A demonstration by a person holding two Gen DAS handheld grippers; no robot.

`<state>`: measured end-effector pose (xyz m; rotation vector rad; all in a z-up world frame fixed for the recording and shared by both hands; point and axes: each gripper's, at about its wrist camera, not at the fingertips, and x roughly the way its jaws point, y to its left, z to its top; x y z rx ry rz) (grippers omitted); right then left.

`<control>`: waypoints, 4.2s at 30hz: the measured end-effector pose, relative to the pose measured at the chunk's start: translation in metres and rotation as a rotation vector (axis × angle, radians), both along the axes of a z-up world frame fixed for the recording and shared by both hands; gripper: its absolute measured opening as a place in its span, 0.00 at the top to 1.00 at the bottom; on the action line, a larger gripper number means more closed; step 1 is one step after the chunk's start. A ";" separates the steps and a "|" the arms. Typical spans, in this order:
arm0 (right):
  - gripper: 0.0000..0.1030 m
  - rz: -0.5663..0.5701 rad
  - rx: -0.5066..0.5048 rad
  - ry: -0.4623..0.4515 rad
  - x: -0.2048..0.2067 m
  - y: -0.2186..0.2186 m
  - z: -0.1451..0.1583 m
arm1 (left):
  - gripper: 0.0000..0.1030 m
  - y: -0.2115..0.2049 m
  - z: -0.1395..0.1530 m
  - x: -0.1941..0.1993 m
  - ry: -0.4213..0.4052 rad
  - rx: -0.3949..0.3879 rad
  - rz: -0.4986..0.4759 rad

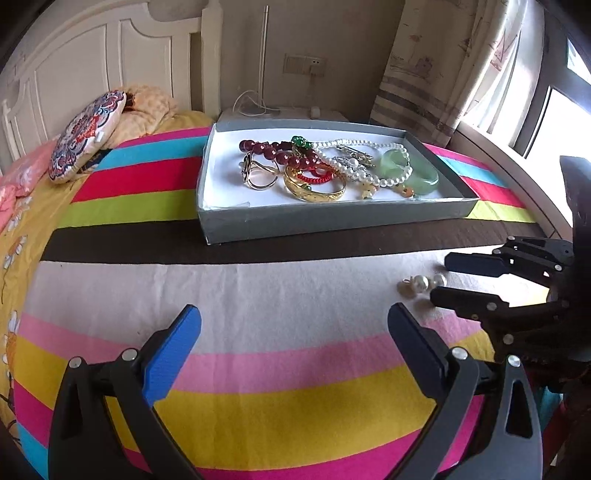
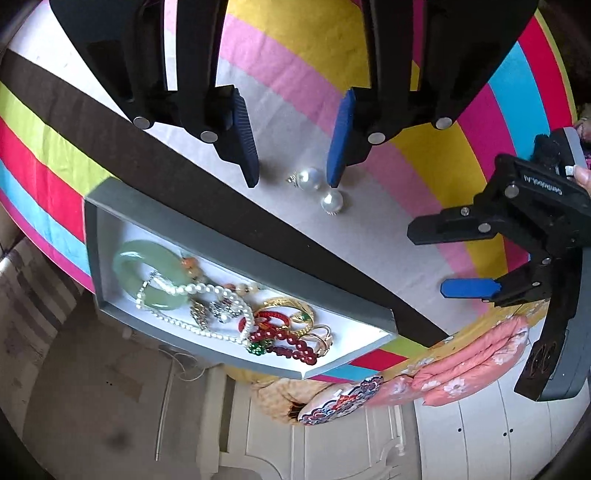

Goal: Organize jewelry
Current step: 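Move both open tools from the tray down to the two pearl earrings, then grasp one pearl earring with the right tool while the left tool grasps the other, then carry both pearl earrings up and over the grey tray, then open both tools to drop the pearl earrings into the tray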

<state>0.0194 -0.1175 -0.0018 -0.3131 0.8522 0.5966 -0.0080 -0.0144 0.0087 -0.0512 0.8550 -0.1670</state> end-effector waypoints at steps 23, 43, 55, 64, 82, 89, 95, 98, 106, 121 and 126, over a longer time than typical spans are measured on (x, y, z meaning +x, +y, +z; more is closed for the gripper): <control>0.83 -0.058 0.023 -0.027 -0.012 -0.014 0.004 | 0.03 -0.001 -0.003 0.002 0.013 0.006 0.007; 0.83 -0.153 0.131 -0.076 -0.056 -0.057 0.021 | 0.60 -0.096 -0.004 0.016 0.021 0.136 -0.235; 0.83 -0.172 0.158 -0.093 -0.061 -0.064 0.025 | 0.82 -0.095 0.001 0.003 -0.018 0.139 -0.243; 0.83 -0.174 0.155 -0.168 -0.055 -0.062 0.053 | 0.82 -0.102 0.053 -0.011 -0.147 0.157 -0.268; 0.83 -0.201 0.148 -0.250 -0.008 -0.061 0.084 | 0.82 -0.113 0.098 0.027 -0.213 0.130 -0.274; 0.83 -0.218 0.147 -0.217 0.021 -0.064 0.072 | 0.82 -0.119 0.093 0.058 -0.193 0.104 -0.278; 0.83 -0.233 0.125 -0.182 0.058 -0.065 0.056 | 0.82 -0.125 0.078 0.097 -0.147 0.068 -0.274; 0.83 -0.232 0.095 -0.173 0.072 -0.063 0.048 | 0.82 -0.130 0.067 0.117 -0.123 0.061 -0.269; 0.83 -0.230 0.073 -0.126 0.100 -0.066 0.028 | 0.82 -0.139 0.043 0.149 -0.080 0.066 -0.260; 0.46 -0.279 0.089 -0.113 0.103 -0.075 0.023 | 0.28 -0.129 0.045 0.150 -0.133 0.100 -0.168; 0.42 -0.288 0.104 -0.165 0.086 -0.075 0.043 | 0.07 -0.111 0.072 0.126 -0.236 0.154 -0.095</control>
